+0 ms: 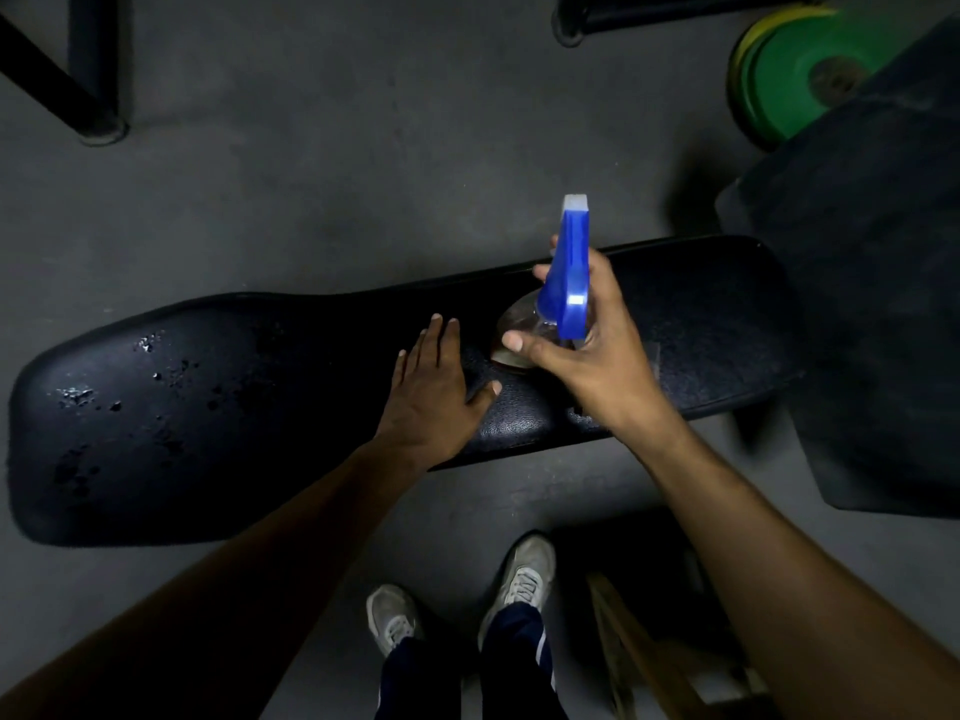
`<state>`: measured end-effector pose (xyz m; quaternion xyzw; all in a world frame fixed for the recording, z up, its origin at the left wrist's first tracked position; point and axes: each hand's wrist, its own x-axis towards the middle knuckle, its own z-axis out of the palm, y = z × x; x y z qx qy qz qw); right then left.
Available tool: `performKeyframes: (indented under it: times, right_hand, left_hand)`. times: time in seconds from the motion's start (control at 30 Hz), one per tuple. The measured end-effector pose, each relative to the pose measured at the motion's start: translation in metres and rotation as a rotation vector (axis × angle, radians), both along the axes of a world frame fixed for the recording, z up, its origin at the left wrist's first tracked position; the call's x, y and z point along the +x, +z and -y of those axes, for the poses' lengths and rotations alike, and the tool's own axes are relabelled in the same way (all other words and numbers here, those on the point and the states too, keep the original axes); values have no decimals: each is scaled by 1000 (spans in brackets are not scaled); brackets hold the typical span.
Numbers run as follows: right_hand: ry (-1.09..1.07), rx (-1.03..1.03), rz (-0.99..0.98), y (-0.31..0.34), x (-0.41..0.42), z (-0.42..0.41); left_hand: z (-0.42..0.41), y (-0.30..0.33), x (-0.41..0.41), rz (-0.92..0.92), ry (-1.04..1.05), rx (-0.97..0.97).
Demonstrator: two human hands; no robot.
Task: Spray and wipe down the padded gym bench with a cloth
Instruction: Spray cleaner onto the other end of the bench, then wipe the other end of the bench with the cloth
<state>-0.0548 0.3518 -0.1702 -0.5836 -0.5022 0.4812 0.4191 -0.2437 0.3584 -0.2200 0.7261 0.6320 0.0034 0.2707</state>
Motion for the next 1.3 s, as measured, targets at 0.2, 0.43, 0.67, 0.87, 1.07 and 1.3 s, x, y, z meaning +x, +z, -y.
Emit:
performKeyframes:
  times: [0.2, 0.43, 0.67, 0.87, 1.07, 1.3]
  right_hand:
    - [46, -135, -41, -25, 32, 30]
    - [210, -308, 702, -69, 64, 49]
    - [406, -298, 1065, -98, 75, 54]
    - [397, -251, 1128, -101, 84, 48]
    - [262, -296, 1053, -78, 56, 67]
    - [161, -391, 746, -46, -16, 111]
  left_hand:
    - [1, -7, 1, -22, -5, -8]
    - [10, -18, -5, -74, 9, -32]
    - [21, -23, -17, -129, 26, -70]
    - [28, -26, -35, -149, 68, -97]
    - [44, -24, -56, -126, 98, -109]
    - [54, -13, -97, -66, 122, -72]
